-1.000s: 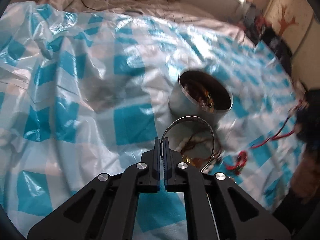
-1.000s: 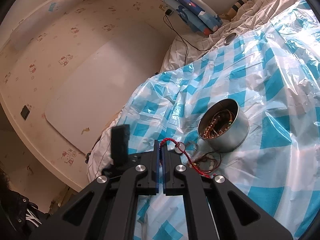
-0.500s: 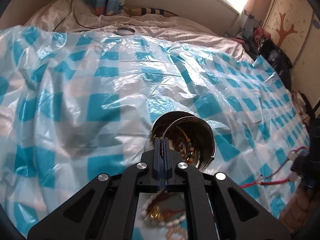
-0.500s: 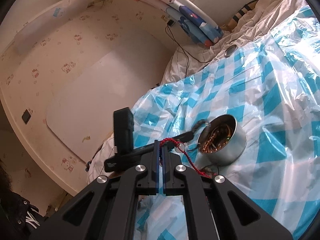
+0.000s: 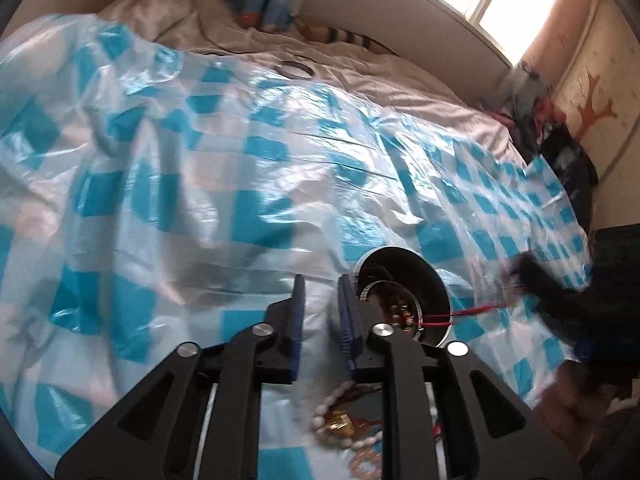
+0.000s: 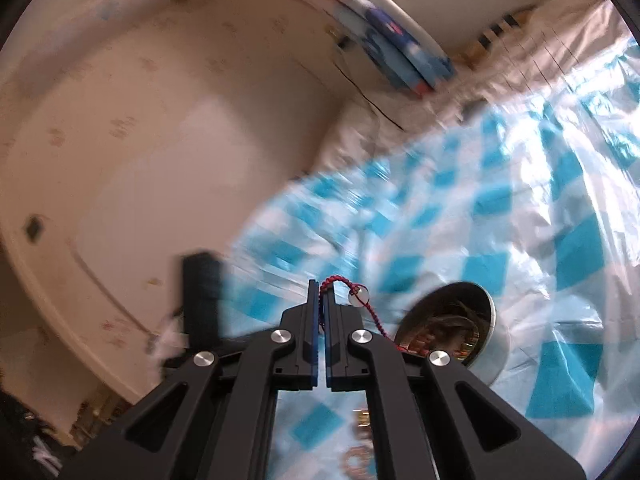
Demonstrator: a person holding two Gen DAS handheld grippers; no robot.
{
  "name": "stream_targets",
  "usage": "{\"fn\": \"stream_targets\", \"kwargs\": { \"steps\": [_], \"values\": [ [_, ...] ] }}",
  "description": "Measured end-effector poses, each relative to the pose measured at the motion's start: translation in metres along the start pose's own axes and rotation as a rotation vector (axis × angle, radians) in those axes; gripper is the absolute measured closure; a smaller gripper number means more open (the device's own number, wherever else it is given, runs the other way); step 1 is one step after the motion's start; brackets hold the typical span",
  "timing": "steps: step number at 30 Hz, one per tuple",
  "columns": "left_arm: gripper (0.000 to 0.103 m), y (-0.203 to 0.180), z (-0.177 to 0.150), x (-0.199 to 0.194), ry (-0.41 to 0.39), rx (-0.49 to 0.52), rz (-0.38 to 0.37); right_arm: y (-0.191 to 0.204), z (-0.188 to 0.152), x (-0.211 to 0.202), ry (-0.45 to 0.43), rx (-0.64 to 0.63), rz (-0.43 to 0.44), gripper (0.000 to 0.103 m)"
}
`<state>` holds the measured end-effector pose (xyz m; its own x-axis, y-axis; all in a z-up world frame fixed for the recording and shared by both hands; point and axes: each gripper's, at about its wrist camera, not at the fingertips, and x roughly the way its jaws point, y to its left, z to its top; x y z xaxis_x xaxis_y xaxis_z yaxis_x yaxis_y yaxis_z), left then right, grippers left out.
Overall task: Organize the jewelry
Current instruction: 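Lower both held bracelets into the silver tin and open both tools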
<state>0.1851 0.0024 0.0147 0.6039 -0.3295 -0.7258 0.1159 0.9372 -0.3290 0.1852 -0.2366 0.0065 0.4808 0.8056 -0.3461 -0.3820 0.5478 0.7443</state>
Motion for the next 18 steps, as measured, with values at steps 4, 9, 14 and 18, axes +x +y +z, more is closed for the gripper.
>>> {"fn": "stream_targets", "kwargs": {
  "steps": [4,9,14,18],
  "values": [
    [0.078,0.014,-0.005,-0.009,0.005,-0.017,-0.004,-0.01,-0.008,0.015,0.064,-0.007,-0.13,0.057],
    [0.072,0.017,-0.014,-0.016,0.015,-0.005,-0.003,-0.012,-0.005,0.003,0.008,-0.004,-0.155,0.045],
    [0.064,0.016,-0.021,-0.017,0.027,0.011,-0.004,-0.009,-0.007,0.011,0.065,-0.026,-0.104,0.04],
    [0.062,0.014,-0.024,-0.015,0.041,0.024,-0.001,0.009,-0.017,0.036,0.2,-0.137,-0.15,0.037]
  ]
}}
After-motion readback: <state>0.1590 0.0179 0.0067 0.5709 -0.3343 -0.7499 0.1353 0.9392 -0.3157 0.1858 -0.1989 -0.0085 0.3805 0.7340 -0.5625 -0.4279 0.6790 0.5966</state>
